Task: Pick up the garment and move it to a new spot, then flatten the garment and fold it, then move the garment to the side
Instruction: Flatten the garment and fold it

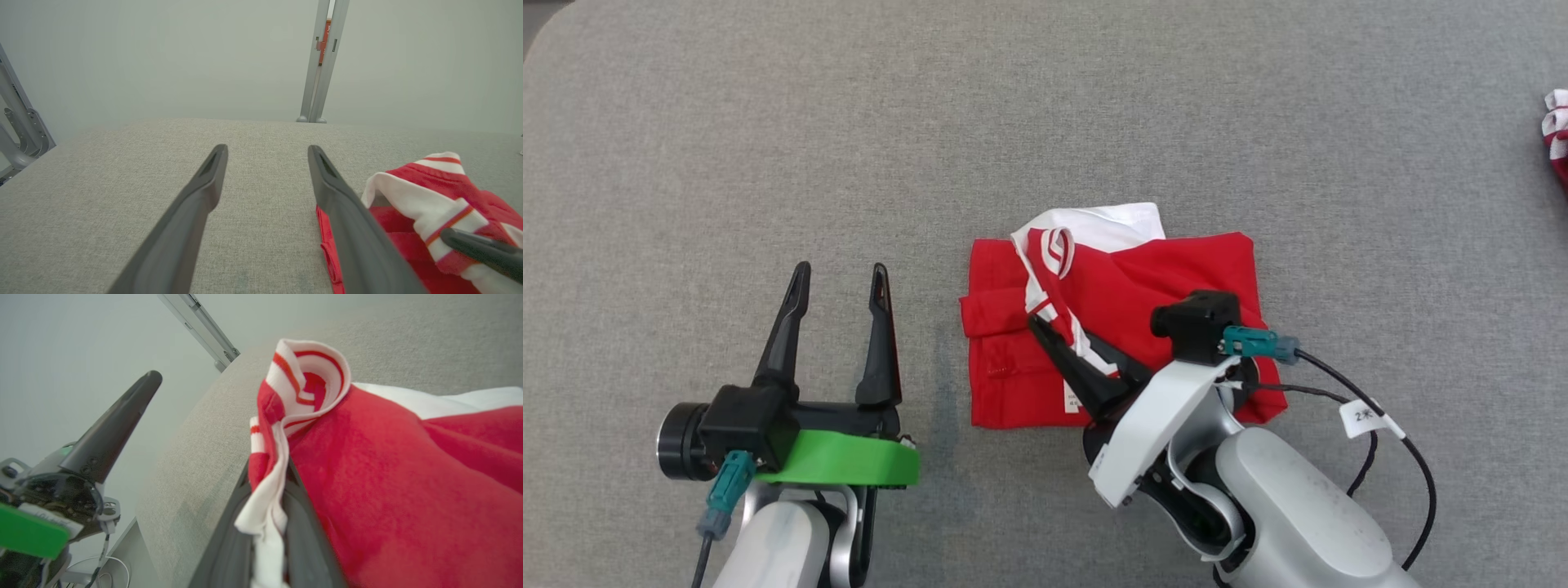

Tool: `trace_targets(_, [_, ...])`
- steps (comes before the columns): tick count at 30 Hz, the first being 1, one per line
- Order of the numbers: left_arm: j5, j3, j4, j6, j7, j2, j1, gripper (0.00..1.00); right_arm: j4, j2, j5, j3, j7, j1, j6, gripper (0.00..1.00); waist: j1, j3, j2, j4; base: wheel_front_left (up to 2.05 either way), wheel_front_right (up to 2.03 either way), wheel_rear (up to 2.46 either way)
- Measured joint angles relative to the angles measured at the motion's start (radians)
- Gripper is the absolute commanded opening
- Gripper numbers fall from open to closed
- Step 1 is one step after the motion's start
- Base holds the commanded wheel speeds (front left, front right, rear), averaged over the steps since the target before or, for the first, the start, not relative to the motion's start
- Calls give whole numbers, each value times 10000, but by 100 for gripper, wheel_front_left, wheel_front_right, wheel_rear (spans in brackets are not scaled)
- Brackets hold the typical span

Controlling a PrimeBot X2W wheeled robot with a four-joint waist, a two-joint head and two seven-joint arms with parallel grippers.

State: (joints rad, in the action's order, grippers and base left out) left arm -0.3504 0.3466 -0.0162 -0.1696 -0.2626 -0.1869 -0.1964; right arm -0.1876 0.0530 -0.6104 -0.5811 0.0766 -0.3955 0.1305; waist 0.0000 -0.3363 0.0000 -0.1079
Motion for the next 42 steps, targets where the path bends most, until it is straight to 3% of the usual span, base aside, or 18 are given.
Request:
trace_targets(5, [35,42,-184,127,0,140,-75,100,-673,-58,-874,-1097,-871,-610,-2,0,0,-92,0,-138,0,0,0])
trace_targets(6, [77,40,-211,159,2,161,-98,100,-834,-52,-1026,-1258,-984,-754,0,64,0,-110,0,-151,0,0,0])
trace_targets(7, [105,38,-222,169,0,180,-112,100,-941,-58,-1189,-1333,-1166,-836,0,100,0,-121,0,-157,0,0,0])
trace_targets(14, [265,-86,-257,242,0,280,-198,100,-1283,-50,-1039,-1837,-2761,-1684,0,100,0,-193,0,-87,0,0,0])
trace_targets(18, [366,-196,-249,245,0,307,-198,100,-1014,-65,-236,-1384,-3252,-1941,0,100,0,-192,0,14,0,0,0])
trace_targets(24, [568,-472,-128,190,0,201,-182,100,395,591,1331,1375,-3352,-1349,0,100,0,-144,0,265,0,0,0])
trace_targets(32, [725,-903,-63,19,2,-157,23,100,1827,1488,2497,4585,-3352,942,0,100,0,37,0,686,0,0,0])
trace_targets(36, [727,-1114,-56,-61,0,-309,208,100,2370,1542,2807,5434,-3139,1979,0,100,0,232,0,871,0,0,0])
trace_targets(42, [723,-1212,-61,-96,2,-502,738,100,3085,1363,3099,5933,-2660,3114,0,100,0,685,0,1122,0,0,0])
